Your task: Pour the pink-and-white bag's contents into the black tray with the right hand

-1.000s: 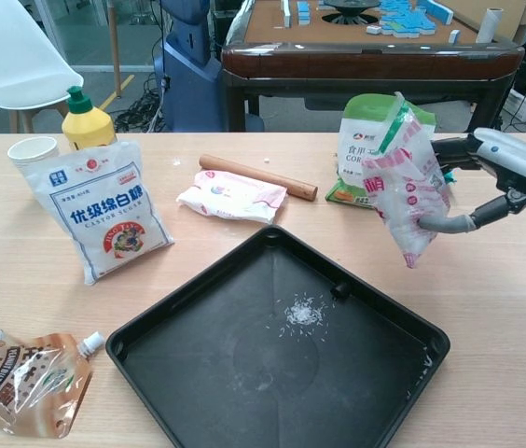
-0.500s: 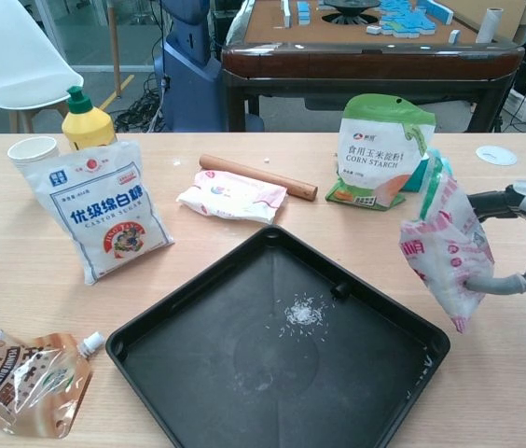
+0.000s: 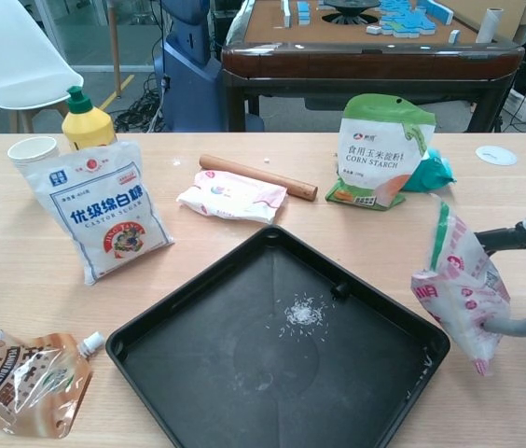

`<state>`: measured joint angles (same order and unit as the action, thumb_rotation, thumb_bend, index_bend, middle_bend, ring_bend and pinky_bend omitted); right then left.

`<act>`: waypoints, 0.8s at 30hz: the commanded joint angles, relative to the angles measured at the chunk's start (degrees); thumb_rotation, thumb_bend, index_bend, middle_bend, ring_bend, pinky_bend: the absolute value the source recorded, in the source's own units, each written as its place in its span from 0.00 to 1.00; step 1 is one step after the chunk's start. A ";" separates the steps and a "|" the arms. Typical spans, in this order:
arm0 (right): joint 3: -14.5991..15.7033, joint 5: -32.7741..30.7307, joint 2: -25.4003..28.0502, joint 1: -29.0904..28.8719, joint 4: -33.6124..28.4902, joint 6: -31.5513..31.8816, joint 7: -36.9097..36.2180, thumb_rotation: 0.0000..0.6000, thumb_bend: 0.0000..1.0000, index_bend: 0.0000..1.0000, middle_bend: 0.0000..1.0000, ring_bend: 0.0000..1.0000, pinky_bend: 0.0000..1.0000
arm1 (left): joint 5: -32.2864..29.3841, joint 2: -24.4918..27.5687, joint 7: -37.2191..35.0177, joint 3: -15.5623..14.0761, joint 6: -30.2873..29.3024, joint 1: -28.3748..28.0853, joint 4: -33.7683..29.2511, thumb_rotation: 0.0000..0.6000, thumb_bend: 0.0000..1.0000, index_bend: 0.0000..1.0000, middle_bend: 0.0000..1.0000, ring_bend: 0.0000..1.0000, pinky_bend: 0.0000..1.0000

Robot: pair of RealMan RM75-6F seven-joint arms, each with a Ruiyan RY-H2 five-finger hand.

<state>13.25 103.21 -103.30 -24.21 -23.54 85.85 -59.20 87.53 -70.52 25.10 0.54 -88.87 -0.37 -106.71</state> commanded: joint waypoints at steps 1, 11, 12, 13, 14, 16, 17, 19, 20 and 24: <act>0.29 0.37 -0.94 0.26 1.29 -0.05 0.20 1.00 0.53 0.58 0.54 0.45 0.47 | 0.19 -0.03 0.49 -0.05 0.05 -0.10 -0.36 1.00 0.20 0.10 0.10 0.00 0.03; 0.70 0.90 -2.59 0.36 3.80 -0.53 0.63 1.00 0.25 0.36 0.36 0.25 0.18 | 0.18 -0.03 1.58 -0.08 0.12 -0.22 -1.05 1.00 0.20 0.10 0.10 0.00 0.03; 0.64 0.87 -2.71 0.31 3.90 -0.56 0.73 1.00 0.22 0.35 0.35 0.23 0.17 | 0.17 -0.05 1.62 -0.06 0.13 -0.24 -1.06 1.00 0.20 0.10 0.10 0.00 0.03; 0.54 0.81 -2.81 0.28 3.95 -0.52 0.78 1.00 0.20 0.34 0.34 0.22 0.15 | 0.18 -0.06 1.64 -0.04 0.11 -0.25 -1.07 1.00 0.20 0.10 0.10 0.00 0.03; 0.43 0.71 -2.88 0.22 3.96 -0.55 0.76 1.00 0.18 0.33 0.33 0.21 0.15 | 0.18 -0.06 1.66 -0.01 0.10 -0.27 -1.09 1.00 0.20 0.10 0.10 0.00 0.03; 0.39 0.69 -2.92 0.10 4.00 -0.77 0.87 1.00 0.17 0.32 0.32 0.20 0.14 | 0.15 -0.05 1.72 0.00 0.09 -0.29 -1.11 1.00 0.20 0.10 0.10 0.00 0.03; 0.39 0.69 -2.93 0.05 3.97 -0.84 0.87 1.00 0.16 0.31 0.32 0.20 0.13 | 0.17 -0.06 1.73 -0.01 0.09 -0.30 -1.11 1.00 0.20 0.10 0.10 0.00 0.03; 0.59 0.88 -2.89 -0.04 3.93 -1.12 1.14 1.00 0.15 0.30 0.31 0.19 0.12 | 0.10 -0.08 1.71 -0.04 0.14 -0.30 -1.08 1.00 0.20 0.10 0.10 0.00 0.03; 0.63 0.91 -2.90 -0.03 3.94 -1.18 1.39 1.00 0.15 0.29 0.30 0.18 0.11 | 0.08 -0.07 1.69 -0.05 0.13 -0.28 -1.07 1.00 0.20 0.10 0.10 0.00 0.03; 0.75 0.94 -2.69 0.07 4.17 -1.74 2.63 1.00 0.13 0.24 0.27 0.15 0.05 | 0.08 -0.01 1.59 -0.07 -0.02 -0.21 -1.02 1.00 0.20 0.10 0.10 0.00 0.03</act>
<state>13.93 104.11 -106.07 -24.17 -19.48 84.32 -56.86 87.61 -70.54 26.69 0.46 -88.88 -0.59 -107.74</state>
